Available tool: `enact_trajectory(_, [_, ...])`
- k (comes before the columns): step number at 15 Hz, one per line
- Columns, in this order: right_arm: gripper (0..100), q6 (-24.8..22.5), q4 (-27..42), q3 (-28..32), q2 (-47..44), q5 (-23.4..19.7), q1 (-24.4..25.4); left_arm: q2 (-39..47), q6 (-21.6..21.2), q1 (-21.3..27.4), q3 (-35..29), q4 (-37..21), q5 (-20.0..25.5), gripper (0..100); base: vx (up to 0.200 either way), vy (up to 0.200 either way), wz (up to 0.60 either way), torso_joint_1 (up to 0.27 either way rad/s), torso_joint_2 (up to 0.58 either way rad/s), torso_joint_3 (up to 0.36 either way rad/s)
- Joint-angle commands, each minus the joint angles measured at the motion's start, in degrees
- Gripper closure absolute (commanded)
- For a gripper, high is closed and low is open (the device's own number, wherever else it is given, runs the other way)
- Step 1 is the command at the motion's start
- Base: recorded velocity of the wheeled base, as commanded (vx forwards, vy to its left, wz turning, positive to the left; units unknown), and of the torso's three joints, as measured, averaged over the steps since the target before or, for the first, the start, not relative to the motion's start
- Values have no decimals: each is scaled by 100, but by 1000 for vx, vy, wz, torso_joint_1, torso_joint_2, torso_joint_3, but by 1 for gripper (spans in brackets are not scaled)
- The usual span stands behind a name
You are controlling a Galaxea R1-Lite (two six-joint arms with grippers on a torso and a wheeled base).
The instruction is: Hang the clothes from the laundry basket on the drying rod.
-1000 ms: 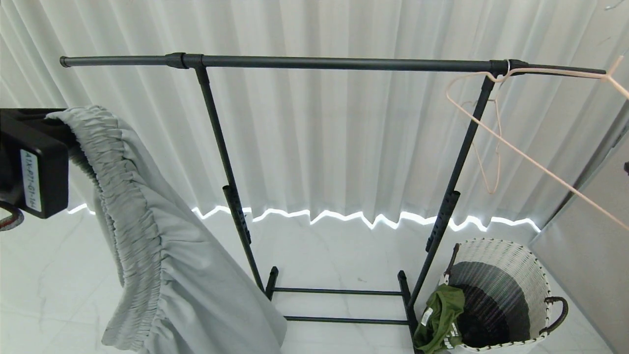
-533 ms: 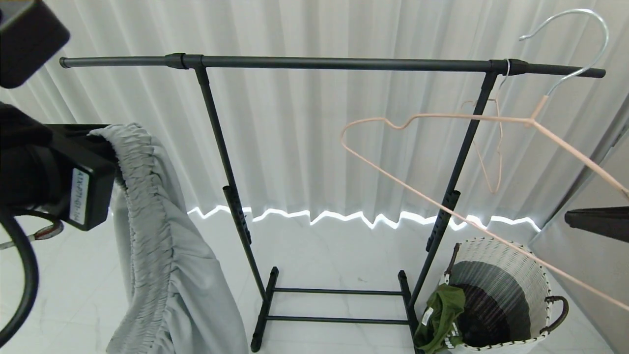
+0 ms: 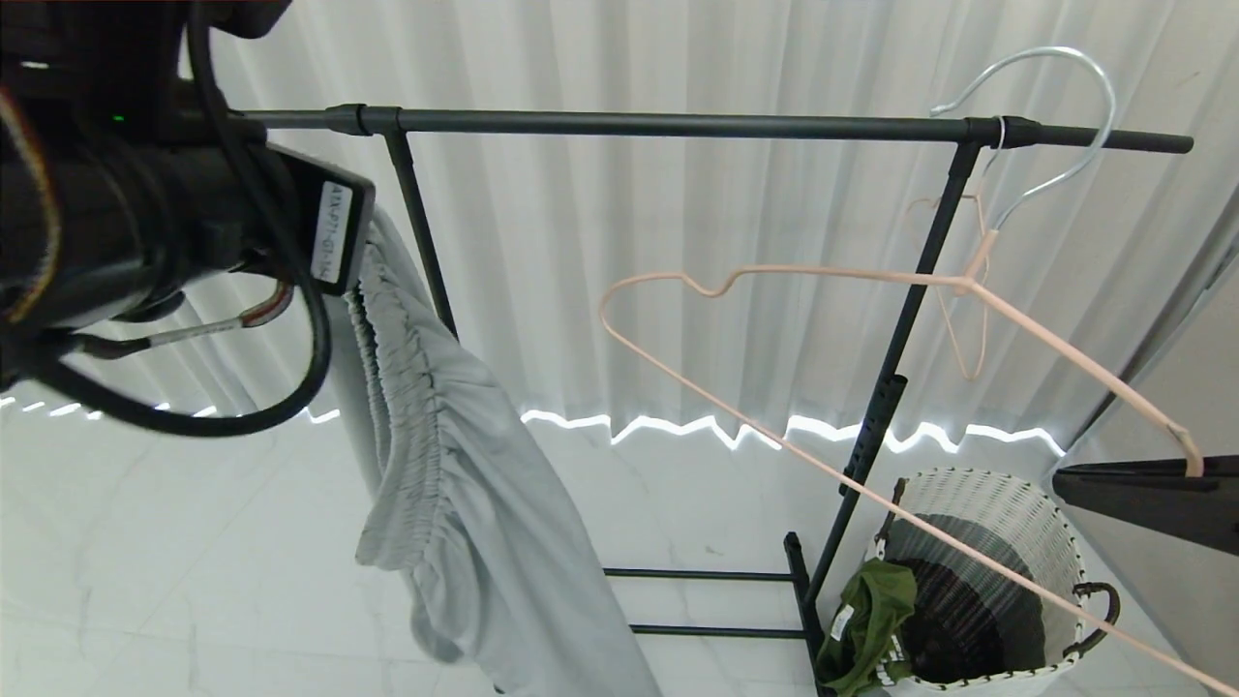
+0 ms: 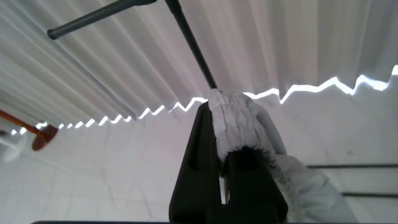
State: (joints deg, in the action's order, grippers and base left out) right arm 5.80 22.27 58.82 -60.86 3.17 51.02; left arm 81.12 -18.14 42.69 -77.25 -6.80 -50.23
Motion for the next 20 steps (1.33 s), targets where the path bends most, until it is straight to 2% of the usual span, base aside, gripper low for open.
enact_trajectory(1, [100, 255, -118, -11, -76, 325, 620, 669, 311, -50, -431, 39, -163, 100, 0, 0, 0, 0, 0, 0])
enact_trajectory(4, [100, 255, -443, 33, -190, 404, 761, 862, 373, -191, -704, 39, -154, 100, 0, 0, 0, 0, 0, 0])
enact_trajectory(7, [100, 246, -478, 86, -339, 421, 884, 1055, 522, -200, -1081, 39, -137, 100, 0, 0, 0, 0, 0, 0])
enact_trajectory(11, [100, 290, -478, 86, -524, 413, 1349, 1178, 645, -209, -1099, 39, -66, 100, 0, 0, 0, 0, 0, 0])
enact_trajectory(15, [100, 360, -487, 68, -664, 456, 1481, 1134, 610, -209, -1090, 39, 408, 100, 0, 0, 0, 0, 0, 0])
enact_trajectory(17, [100, 466, -549, 77, -708, 773, 1472, 1055, 601, -200, -1046, 21, 566, 100, 0, 0, 0, 0, 0, 0])
enact_trajectory(18, [100, 518, -698, 42, -752, 984, 1472, 924, 469, -209, -941, 12, 909, 100, 0, 0, 0, 0, 0, 0])
enact_trajectory(20, [100, 562, -742, 86, -779, 1019, 1464, 792, 197, -253, -704, 21, 1261, 100, 0, 0, 0, 0, 0, 0])
